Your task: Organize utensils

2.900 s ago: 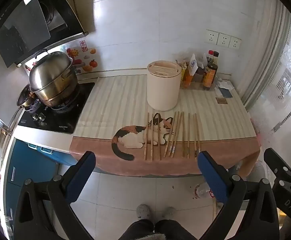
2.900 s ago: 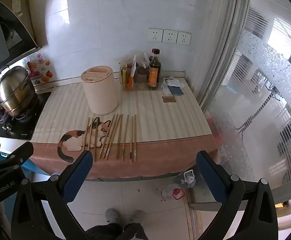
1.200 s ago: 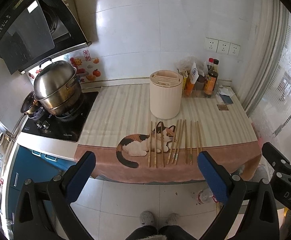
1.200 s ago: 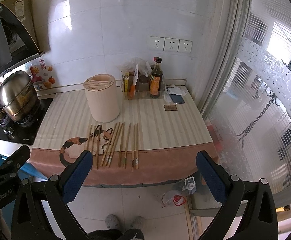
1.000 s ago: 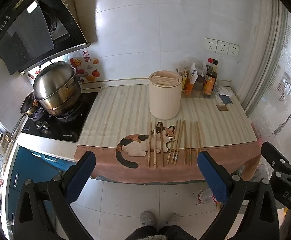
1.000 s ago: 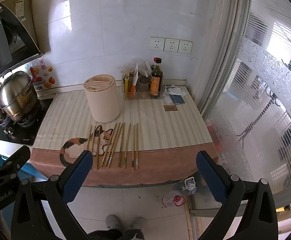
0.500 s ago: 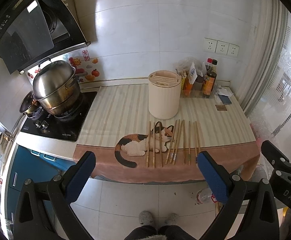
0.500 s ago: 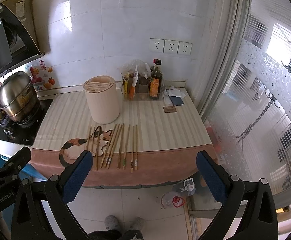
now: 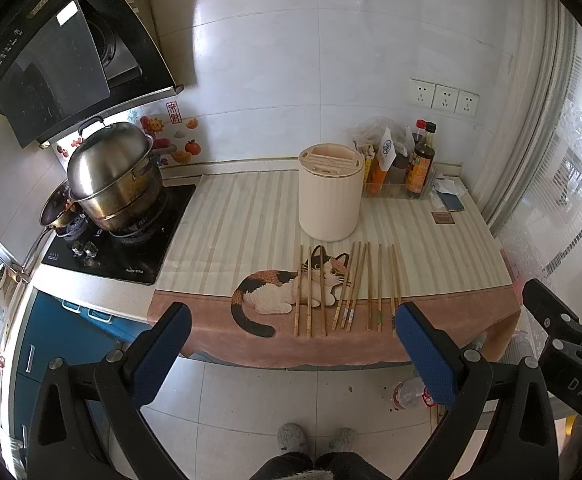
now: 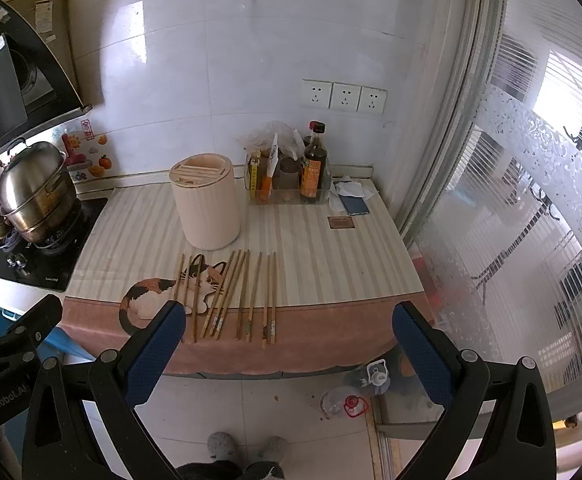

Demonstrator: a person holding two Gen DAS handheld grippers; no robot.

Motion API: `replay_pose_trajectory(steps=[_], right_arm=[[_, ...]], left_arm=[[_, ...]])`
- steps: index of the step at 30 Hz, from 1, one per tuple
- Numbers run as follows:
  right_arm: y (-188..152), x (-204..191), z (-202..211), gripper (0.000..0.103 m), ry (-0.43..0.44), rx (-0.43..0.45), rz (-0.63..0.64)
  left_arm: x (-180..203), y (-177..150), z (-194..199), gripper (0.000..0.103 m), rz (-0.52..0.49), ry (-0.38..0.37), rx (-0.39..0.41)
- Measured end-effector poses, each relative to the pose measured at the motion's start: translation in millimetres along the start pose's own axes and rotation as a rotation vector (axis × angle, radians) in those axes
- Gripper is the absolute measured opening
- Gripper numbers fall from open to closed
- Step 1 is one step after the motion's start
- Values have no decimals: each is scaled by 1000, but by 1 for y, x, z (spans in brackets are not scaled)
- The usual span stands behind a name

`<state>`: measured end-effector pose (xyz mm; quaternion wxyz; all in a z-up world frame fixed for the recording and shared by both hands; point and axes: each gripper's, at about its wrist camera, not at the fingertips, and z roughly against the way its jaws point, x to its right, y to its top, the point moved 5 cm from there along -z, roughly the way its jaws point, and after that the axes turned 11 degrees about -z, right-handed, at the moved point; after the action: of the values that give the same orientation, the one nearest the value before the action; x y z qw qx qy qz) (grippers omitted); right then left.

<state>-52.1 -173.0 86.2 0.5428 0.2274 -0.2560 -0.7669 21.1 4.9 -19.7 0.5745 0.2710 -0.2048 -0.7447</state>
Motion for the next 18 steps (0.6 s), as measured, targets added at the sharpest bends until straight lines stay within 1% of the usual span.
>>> replay_pose_trajectory(steps=[13,18], right_arm=[[6,-4,0,103,8,7,2],[10,1,-8,103,16,-1,-20]], left_arm=[[-3,3,1,103,2,9,4],[-2,4,-8,103,-5,9,-5]])
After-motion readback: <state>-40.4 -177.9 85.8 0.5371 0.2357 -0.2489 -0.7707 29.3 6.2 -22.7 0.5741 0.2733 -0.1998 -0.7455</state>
